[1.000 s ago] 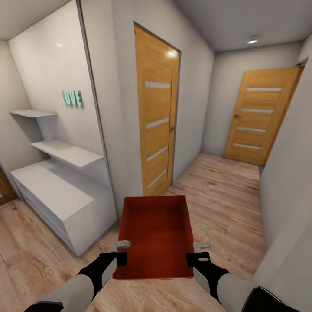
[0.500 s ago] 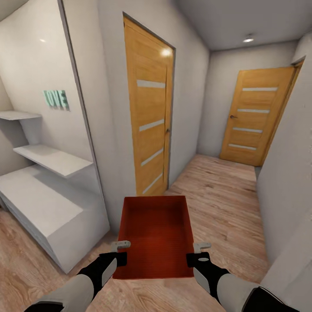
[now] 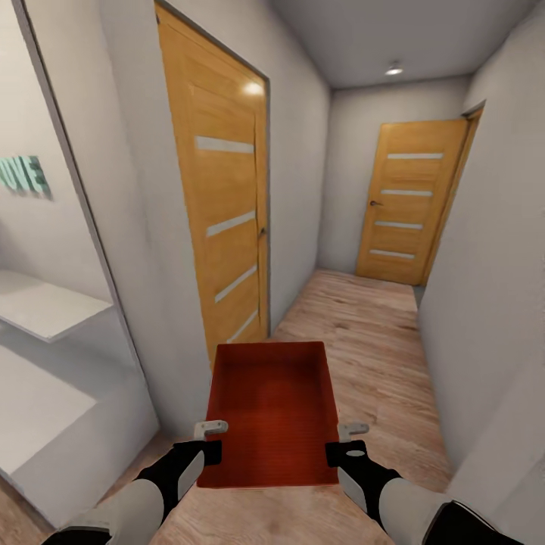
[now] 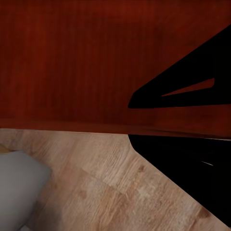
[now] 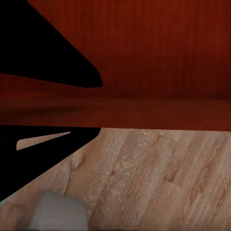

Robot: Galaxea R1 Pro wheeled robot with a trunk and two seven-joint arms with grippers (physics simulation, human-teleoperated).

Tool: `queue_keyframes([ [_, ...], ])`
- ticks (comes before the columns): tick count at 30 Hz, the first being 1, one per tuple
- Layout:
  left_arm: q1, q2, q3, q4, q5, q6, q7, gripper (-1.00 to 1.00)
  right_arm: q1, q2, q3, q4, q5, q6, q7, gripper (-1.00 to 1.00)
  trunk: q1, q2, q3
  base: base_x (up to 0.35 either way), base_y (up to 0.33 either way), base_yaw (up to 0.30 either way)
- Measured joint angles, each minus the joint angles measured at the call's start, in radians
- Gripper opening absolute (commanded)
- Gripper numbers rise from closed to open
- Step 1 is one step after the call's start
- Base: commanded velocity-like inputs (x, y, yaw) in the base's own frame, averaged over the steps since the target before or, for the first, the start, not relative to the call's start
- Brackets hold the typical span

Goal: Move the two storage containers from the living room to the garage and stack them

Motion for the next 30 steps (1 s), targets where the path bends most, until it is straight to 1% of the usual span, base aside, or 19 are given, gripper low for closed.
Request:
queue_keyframes([
  [30,0.0,0.0,0.001,0.0,-0.001,0.0,0.0,-1.0,0.0,0.0,-0.001,0.0,0.001,0.0,0.001,-1.0,0.0,0.0,0.0,0.322,0.0,-0.242],
])
